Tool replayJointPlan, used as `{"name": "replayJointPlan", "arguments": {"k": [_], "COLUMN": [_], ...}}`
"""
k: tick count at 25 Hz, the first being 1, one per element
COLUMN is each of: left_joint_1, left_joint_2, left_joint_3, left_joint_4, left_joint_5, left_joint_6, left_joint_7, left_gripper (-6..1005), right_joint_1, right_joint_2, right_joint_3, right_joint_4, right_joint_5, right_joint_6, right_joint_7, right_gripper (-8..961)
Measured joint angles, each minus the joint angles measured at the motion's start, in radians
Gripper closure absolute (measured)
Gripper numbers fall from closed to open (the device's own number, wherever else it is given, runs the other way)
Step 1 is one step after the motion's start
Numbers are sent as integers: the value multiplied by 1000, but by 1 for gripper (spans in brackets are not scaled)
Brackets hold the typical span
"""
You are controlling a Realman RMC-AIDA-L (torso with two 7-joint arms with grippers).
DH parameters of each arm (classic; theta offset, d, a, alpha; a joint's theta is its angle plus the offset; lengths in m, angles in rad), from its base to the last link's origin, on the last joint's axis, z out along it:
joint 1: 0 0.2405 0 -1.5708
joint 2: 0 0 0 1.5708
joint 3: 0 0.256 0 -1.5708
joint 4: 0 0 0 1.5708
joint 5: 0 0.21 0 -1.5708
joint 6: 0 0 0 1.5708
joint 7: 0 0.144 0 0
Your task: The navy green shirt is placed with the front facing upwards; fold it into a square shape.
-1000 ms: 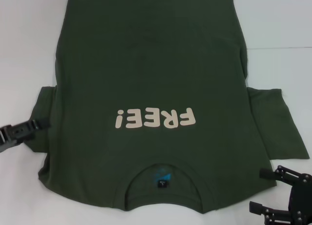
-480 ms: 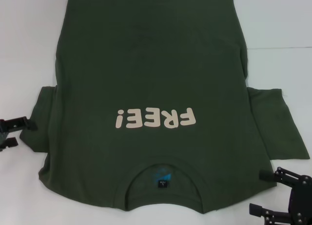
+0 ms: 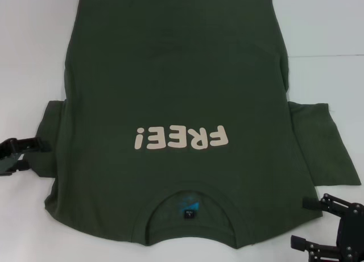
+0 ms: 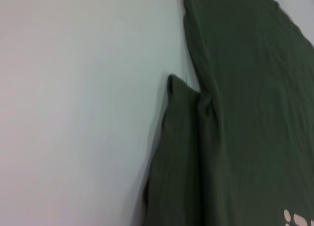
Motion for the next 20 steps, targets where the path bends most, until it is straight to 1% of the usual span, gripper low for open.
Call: {"name": "replayJointPlan", "arguments": {"k": [4,9,16,20], "left_joint_1": [-4,-4,-19,-24], "left_joint_2": [-1,-2,4,0], "left_joint_3": [26,68,75,75], "left_joint_4": [2,8,28,27], "left_joint_5": [0,7,73,76], "left_joint_6": [-21,-47,-47,-49], "left_joint_7": [-24,-65,-129,-135], "left_gripper": [153,154,155,156], "right_joint_1": [0,4,11,13], "right_joint_2": [0,0,0,0], "right_joint_3": [0,0,2,2], "right_joint_4": [0,0,0,0], "right_joint_5": [2,4,4,4], "right_joint_6": [0,0,3,3], "right_joint_7": [1,2,4,4], "right_gripper": [26,26,26,26]}}
